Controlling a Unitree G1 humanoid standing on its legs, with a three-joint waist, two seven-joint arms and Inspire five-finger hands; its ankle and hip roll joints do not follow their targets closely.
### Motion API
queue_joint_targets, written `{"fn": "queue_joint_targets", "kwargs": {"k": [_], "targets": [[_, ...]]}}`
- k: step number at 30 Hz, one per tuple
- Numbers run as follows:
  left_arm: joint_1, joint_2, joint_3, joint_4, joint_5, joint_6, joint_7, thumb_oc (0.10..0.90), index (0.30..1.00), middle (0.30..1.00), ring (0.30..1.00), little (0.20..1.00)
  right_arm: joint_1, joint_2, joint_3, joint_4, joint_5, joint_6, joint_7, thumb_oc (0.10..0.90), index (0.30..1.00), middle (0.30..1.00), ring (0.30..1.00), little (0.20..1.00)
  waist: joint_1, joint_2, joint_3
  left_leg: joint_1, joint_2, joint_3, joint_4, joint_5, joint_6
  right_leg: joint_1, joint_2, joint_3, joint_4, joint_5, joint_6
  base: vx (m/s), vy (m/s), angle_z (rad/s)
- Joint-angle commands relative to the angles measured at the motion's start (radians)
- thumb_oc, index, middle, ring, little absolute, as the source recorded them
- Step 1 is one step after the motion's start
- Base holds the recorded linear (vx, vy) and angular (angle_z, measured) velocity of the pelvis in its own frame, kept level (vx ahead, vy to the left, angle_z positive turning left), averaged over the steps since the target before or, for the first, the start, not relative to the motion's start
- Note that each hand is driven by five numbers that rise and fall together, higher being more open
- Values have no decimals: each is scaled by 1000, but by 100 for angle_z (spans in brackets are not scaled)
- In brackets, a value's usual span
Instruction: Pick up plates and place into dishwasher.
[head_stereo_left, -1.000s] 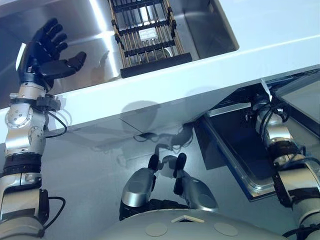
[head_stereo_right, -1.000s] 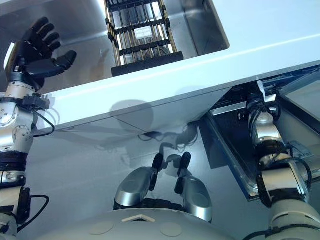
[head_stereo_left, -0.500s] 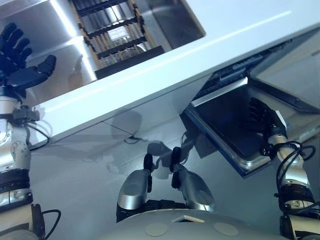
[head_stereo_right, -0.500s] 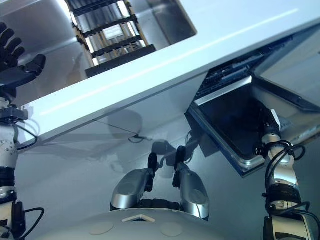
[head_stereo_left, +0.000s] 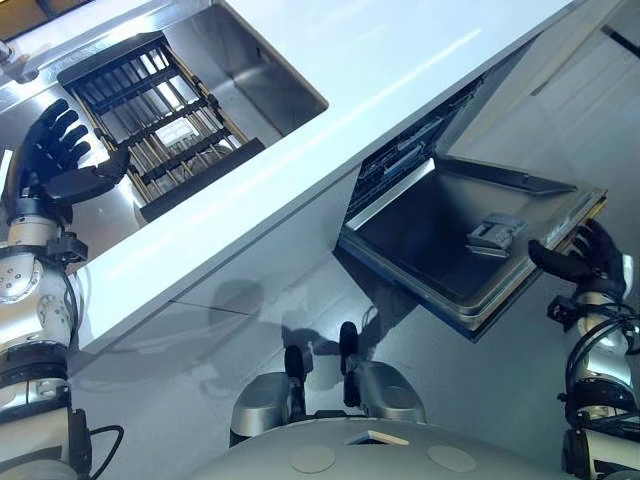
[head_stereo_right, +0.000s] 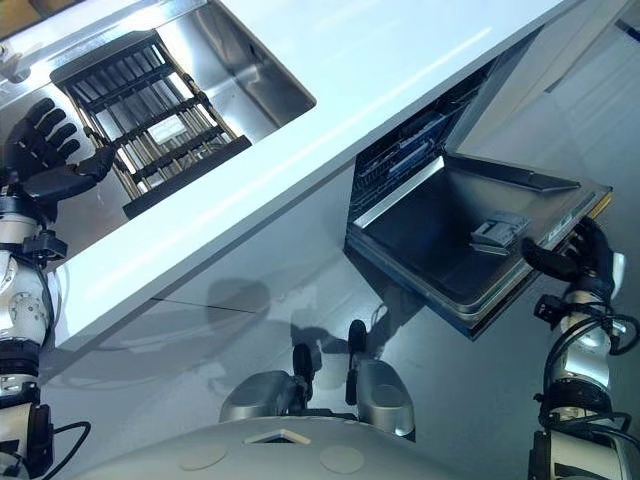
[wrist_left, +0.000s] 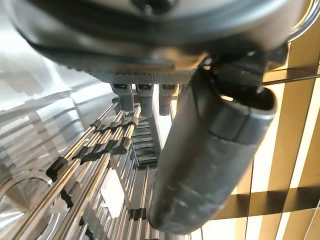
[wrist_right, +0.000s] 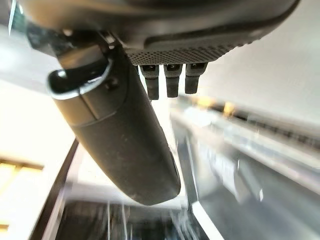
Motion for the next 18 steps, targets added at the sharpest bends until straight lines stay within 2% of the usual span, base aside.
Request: {"fn": "queue_joint_targets", "kwargs": {"k": [1, 4, 8, 11, 13, 18], "targets": [[-41, -57, -68, 58, -8, -105, 4, 800, 900, 900, 900, 900, -62, -87, -107, -8, 1, -169, -145, 800, 900, 900, 900, 900, -25, 47, -35, -51, -30, -50, 19, -31, 18, -11, 29, -18, 137, -168, 80, 0, 0, 0], [-34, -61, -66, 65, -9, -108, 3, 800, 900, 900, 900, 900, -50, -87, -122, 11, -14, -182, -168, 800, 900, 900, 900, 900, -28, 52, -40, -50, -29, -55, 21, -31, 14, -3, 33, -18, 135, -172, 75, 0, 0, 0], [-22, -62, -62, 77, -9, -115, 0, 800, 900, 900, 900, 900, -27, -99, -138, 66, 4, -162, -148, 800, 900, 900, 900, 900, -31, 56, -49, -58, -27, -65, 31, -26, 7, 4, 38, -20, 136, -183, 63, 0, 0, 0], [-22, -63, -60, 81, 1, -114, 5, 800, 900, 900, 900, 900, -22, -99, -157, 110, 104, -133, -73, 800, 900, 900, 900, 900, -33, 58, -44, -68, -24, -75, 46, -26, 2, 4, 38, -20, 149, -195, 55, 7, 15, 5], [-28, -54, -54, 84, 9, -104, 7, 800, 900, 900, 900, 900, -26, -91, -192, 141, 247, -99, 22, 800, 900, 900, 900, 900, -34, 58, -33, -80, -24, -85, 65, -27, -1, 0, 37, -23, 165, -203, 49, 6, 23, 4], [-47, -17, -41, 104, 30, -91, 28, 800, 900, 900, 900, 900, -39, -94, -246, 195, 404, -55, 119, 800, 900, 900, 900, 900, -32, 56, -2, -113, -22, -94, 102, -29, -6, -20, 27, -31, 189, -211, 42, -14, 59, 3]]}}
